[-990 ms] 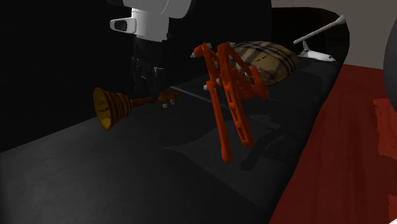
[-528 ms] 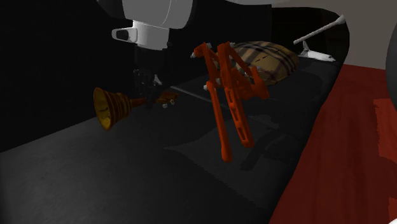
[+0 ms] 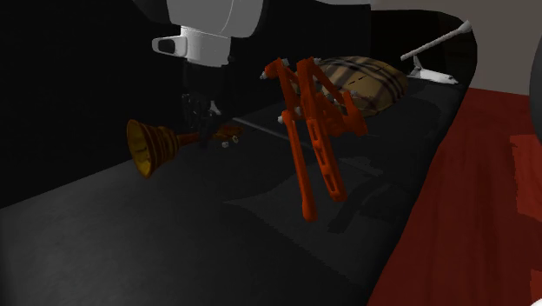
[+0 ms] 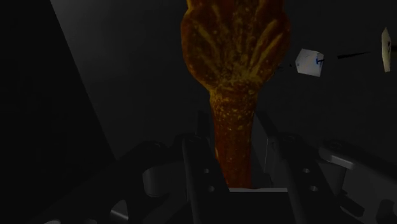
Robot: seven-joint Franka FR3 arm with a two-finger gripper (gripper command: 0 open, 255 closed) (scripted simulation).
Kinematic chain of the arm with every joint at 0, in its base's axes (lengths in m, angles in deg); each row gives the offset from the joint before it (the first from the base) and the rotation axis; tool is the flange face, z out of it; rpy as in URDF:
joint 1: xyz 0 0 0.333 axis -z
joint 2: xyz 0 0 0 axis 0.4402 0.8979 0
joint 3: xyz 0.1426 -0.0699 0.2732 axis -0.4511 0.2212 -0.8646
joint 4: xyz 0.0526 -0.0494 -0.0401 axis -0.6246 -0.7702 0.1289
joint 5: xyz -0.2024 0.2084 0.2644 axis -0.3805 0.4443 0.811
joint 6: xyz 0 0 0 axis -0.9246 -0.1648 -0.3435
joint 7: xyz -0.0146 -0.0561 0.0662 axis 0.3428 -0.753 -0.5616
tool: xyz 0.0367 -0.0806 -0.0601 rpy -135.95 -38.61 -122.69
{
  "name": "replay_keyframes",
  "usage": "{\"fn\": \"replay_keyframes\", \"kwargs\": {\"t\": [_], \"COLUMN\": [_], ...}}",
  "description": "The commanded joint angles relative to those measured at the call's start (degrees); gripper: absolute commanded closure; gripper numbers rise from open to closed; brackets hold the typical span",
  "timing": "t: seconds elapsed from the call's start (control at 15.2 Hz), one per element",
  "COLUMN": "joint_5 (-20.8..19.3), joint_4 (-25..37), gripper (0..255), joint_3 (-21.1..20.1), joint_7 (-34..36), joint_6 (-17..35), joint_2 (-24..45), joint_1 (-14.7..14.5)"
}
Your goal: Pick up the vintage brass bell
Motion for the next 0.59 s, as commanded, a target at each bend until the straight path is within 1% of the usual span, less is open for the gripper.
{"fn": "replay_keyframes", "kwargs": {"t": [0.0,0.53], "joint_5": [-0.09,0.32], "joint_4": [1.17,8.46], "gripper": [255,255], "joint_3": [0.07,0.19], "joint_7": [0.25,1.40], "joint_6": [-1.15,-7.58], "joint_2": [-0.03,0.91], "joint_1": [0.19,1.83]}}
